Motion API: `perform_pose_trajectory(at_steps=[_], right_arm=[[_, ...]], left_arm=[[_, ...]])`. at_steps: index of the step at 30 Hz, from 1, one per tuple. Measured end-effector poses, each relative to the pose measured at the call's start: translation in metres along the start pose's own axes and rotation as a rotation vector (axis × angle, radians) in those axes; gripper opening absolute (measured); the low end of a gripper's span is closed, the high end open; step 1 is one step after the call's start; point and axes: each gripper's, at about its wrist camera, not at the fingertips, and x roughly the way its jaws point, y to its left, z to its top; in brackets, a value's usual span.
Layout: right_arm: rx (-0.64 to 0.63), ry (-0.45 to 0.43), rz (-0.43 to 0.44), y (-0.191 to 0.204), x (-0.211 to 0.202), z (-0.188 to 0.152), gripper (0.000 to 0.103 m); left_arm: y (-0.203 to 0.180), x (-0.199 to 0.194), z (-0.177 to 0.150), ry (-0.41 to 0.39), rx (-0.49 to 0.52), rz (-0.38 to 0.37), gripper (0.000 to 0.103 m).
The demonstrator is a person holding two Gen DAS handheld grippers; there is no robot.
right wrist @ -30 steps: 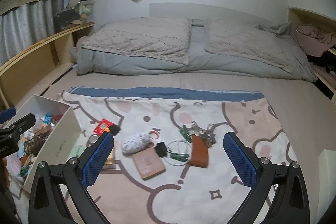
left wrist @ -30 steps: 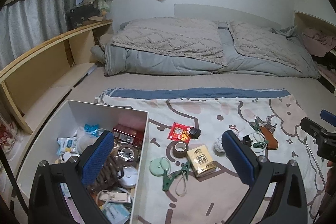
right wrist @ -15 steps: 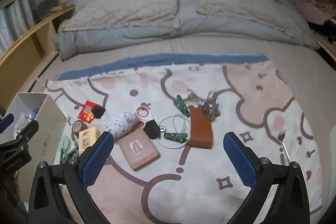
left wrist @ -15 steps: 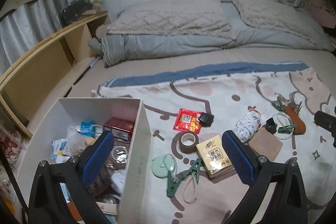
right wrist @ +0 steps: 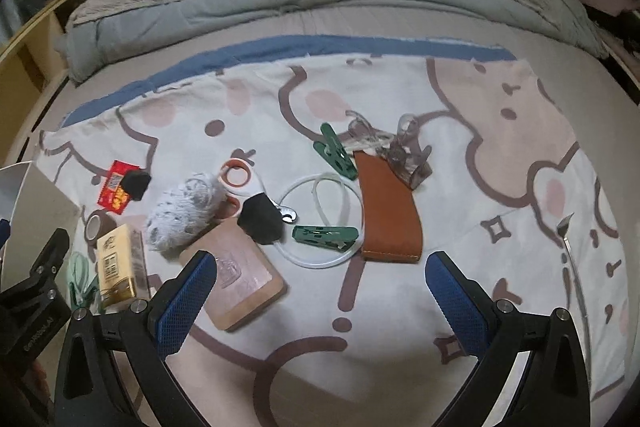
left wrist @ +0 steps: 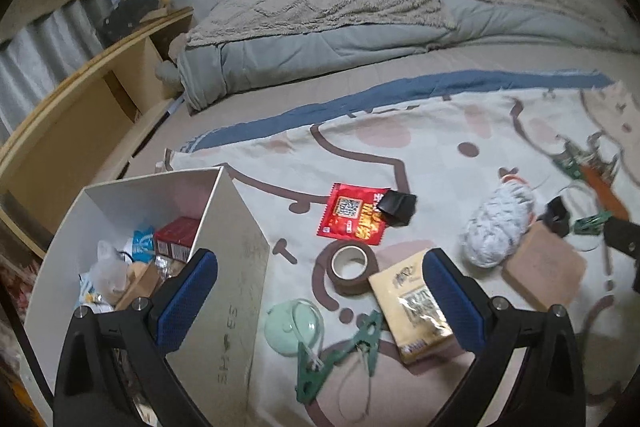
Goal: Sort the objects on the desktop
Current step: 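Lower the left tool over the yellow tissue pack while the right tool approaches the wooden pad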
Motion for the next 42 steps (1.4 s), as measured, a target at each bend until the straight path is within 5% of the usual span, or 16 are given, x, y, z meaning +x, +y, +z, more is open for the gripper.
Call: perform_pose_trajectory(at_steps=[12, 33, 42], right_arm=[[-0.061, 0.065, -0.057, 0.02, 0.045, 0.004, 0.103], [-0.03, 0.048, 0.038, 0.024, 0.065, 0.0, 0.103], [-0.049, 0.059, 0.071, 0.009, 0.054, -0.013, 0.103]], left_arm=[[-0.005, 0.039, -0.001, -0.004, 0.103, 0.094, 0.103], [-0.022, 0.08, 0.0, 0.033, 0.17, 0.126, 0.103], [-0.037, 0.068, -0.008, 0.068, 0.226, 0.019, 0.103]])
